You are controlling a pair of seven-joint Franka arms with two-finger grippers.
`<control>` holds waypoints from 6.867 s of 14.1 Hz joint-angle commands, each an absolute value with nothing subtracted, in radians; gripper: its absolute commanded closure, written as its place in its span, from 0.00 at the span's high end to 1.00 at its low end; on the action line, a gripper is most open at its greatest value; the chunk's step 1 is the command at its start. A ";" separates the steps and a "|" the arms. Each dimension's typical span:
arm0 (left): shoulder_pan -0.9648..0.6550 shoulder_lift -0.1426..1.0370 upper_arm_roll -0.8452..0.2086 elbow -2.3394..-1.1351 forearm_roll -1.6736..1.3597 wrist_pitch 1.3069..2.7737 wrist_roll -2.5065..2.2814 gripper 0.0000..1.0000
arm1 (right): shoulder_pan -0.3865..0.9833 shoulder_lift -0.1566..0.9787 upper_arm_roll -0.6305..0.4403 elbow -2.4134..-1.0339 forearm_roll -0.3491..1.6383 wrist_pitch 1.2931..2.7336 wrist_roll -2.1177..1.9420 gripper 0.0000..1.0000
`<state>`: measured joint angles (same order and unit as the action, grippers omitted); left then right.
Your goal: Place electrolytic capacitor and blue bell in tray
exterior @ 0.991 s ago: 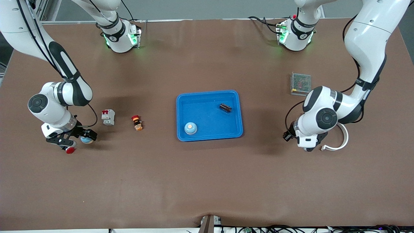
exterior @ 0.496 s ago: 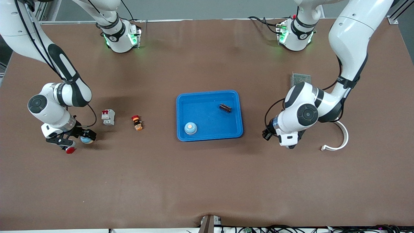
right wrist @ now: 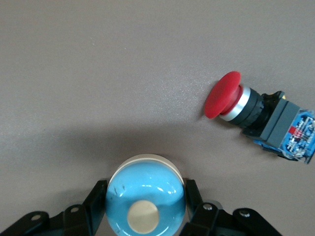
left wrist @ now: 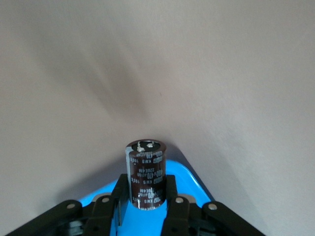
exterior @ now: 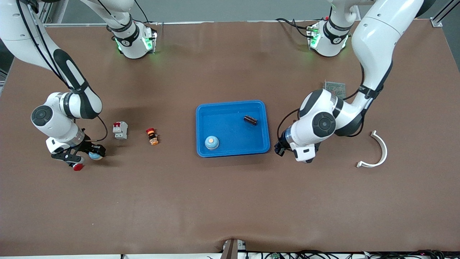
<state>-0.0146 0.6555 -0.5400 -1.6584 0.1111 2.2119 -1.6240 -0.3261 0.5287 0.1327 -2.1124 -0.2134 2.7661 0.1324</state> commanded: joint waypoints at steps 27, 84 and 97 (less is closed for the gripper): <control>-0.264 0.796 -0.439 -1.572 0.117 2.258 -1.944 1.00 | 0.213 0.356 0.492 -2.025 -0.124 2.390 1.830 0.00; 0.261 0.154 -0.443 -1.427 0.160 1.602 -0.259 1.00 | -0.377 0.658 0.867 -1.586 -0.659 1.832 0.754 1.00; 0.054 0.002 -0.126 -1.443 0.049 1.418 -0.066 1.00 | -0.186 0.557 0.521 -1.528 -0.506 1.876 0.340 1.00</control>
